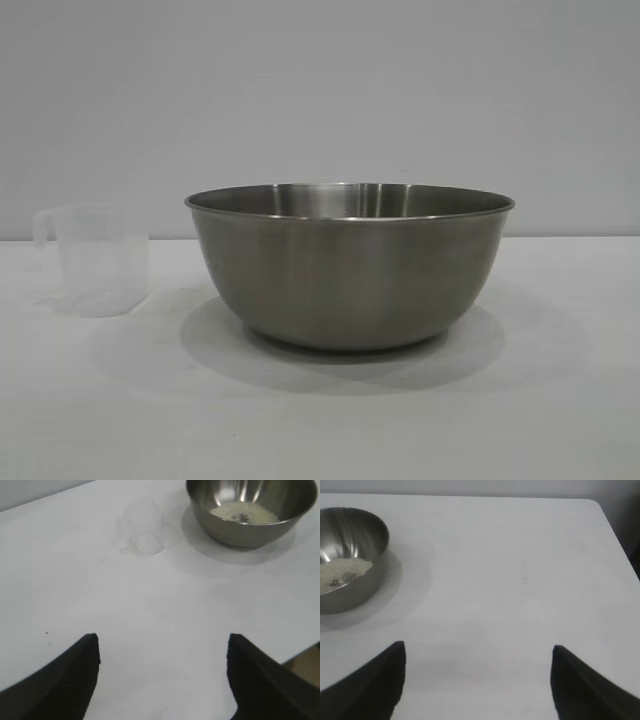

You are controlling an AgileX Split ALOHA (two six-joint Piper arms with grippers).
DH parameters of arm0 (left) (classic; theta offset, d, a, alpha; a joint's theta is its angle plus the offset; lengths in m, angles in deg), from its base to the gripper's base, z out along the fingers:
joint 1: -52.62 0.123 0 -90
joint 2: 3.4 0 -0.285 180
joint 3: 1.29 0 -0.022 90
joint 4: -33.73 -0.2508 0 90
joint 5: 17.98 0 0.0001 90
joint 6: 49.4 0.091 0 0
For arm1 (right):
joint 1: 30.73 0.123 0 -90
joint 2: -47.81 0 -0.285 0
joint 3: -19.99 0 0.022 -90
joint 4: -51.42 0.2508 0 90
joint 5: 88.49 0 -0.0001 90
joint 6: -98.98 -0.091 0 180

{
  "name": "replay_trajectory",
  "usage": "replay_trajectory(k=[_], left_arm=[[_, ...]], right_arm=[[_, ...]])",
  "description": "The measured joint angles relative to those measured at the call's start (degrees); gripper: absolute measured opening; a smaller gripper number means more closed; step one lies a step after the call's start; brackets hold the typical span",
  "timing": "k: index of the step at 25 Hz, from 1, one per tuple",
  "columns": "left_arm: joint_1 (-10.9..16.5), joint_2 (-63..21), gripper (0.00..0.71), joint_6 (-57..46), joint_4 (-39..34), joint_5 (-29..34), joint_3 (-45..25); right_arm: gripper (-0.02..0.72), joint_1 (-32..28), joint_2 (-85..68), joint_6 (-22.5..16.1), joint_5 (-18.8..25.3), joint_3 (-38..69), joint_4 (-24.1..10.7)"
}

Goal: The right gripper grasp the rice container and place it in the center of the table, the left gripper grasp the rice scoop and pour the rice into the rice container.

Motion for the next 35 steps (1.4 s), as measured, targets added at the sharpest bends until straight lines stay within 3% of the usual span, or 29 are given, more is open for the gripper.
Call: replay_trajectory(k=[4, 7, 35], left_arm=[[4.9, 0.0, 0.456, 0.0, 0.0, 0.0, 0.0], [6.2, 0.0, 0.456, 0.0, 0.0, 0.0, 0.0], [6.3, 0.0, 0.456, 0.0, 0.0, 0.0, 0.0]], right_arm=[[0.537, 0.0, 0.0, 0.0, 0.0, 0.0, 0.0], [0.537, 0.0, 0.0, 0.0, 0.0, 0.0, 0.0], [0.537, 0.0, 0.0, 0.0, 0.0, 0.0, 0.0]])
